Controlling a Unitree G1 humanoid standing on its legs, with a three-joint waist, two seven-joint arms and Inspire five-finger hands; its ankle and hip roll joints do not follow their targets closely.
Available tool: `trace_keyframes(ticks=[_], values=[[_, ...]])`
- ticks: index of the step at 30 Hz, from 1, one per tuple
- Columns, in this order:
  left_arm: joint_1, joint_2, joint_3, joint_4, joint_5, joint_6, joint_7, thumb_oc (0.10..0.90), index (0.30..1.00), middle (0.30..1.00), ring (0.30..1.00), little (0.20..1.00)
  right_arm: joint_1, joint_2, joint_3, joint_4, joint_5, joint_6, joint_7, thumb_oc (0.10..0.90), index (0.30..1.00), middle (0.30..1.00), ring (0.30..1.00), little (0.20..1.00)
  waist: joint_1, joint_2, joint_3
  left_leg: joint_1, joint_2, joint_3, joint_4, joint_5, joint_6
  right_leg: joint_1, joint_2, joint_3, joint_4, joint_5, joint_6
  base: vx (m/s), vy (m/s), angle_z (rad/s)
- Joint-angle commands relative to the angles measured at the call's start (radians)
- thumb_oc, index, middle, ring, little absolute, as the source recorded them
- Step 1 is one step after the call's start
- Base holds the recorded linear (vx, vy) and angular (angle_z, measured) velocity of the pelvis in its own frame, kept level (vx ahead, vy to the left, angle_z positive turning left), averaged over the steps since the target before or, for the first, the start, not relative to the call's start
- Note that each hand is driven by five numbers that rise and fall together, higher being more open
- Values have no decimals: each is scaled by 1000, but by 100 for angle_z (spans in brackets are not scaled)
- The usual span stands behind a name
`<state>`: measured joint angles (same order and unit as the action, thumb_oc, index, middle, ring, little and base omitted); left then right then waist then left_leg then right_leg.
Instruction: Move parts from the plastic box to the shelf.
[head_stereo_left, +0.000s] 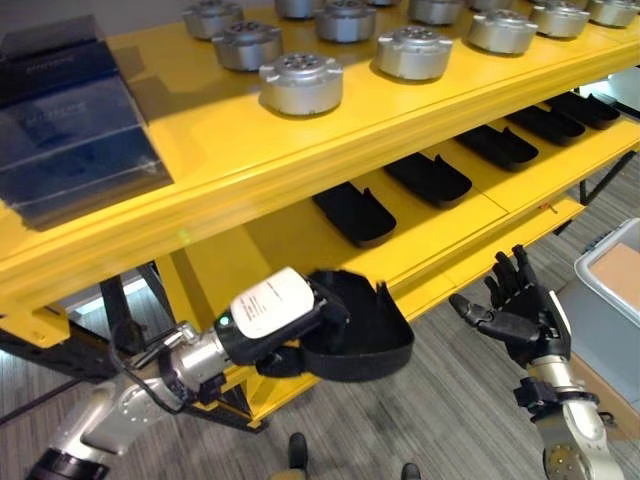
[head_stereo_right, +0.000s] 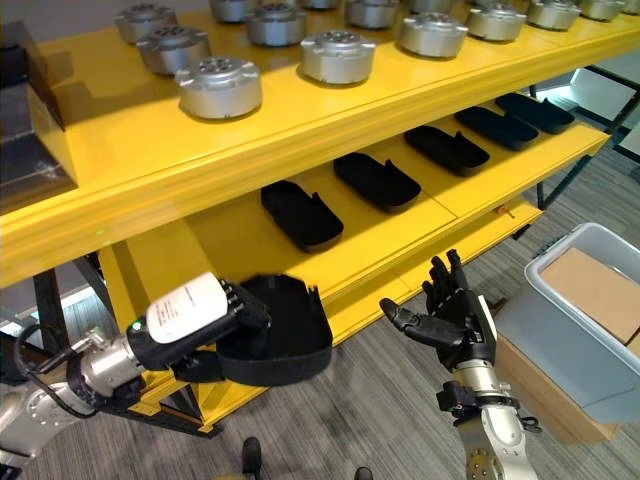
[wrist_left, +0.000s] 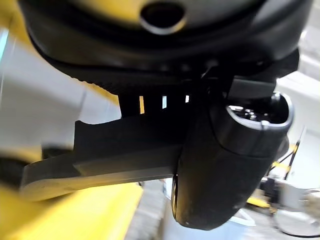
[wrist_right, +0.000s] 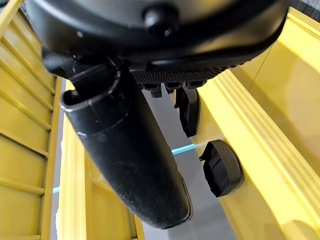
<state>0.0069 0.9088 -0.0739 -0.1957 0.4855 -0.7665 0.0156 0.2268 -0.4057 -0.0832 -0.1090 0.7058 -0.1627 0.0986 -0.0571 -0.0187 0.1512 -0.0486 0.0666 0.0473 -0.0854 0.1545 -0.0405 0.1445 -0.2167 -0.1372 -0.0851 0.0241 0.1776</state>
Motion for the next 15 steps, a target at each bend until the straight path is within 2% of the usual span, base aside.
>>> trace_keyframes(ticks=[1, 4, 9, 15], values=[[-103, -22, 31, 5, 70, -63, 223, 400, 300, 300, 300, 300, -121, -61, 1, -36, -35, -97, 11, 900, 1000, 1000, 1000, 1000, -10, 8, -74, 94, 50, 46, -2, -110, -15, -65, 18, 6, 18, 37, -22, 10, -30, -3], [-150, 31, -51, 71, 311, -39, 422, 400, 300, 300, 300, 300, -148, -82, 24, -19, -32, -98, 11, 900, 1000, 1000, 1000, 1000, -22, 9, -81, 102, 58, 57, -2, -112, -19, -59, 18, 11, 6, 44, -18, 23, -47, -1], [-230, 88, -158, 126, 492, 2, 602, 400, 300, 300, 300, 300, -173, -101, 52, -3, -24, -99, 5, 900, 1000, 1000, 1000, 1000, -34, 14, -86, 109, 68, 69, -2, -112, -23, -58, 22, 17, 7, 42, -17, 15, -35, -13], [-299, 114, -248, 189, 469, 141, 546, 400, 300, 300, 300, 300, -190, -108, 77, 18, -20, -106, 1, 900, 1000, 1000, 1000, 1000, -46, 21, -91, 114, 74, 78, -2, -112, -24, -58, 27, 24, 8, 36, -18, 5, -40, -8]])
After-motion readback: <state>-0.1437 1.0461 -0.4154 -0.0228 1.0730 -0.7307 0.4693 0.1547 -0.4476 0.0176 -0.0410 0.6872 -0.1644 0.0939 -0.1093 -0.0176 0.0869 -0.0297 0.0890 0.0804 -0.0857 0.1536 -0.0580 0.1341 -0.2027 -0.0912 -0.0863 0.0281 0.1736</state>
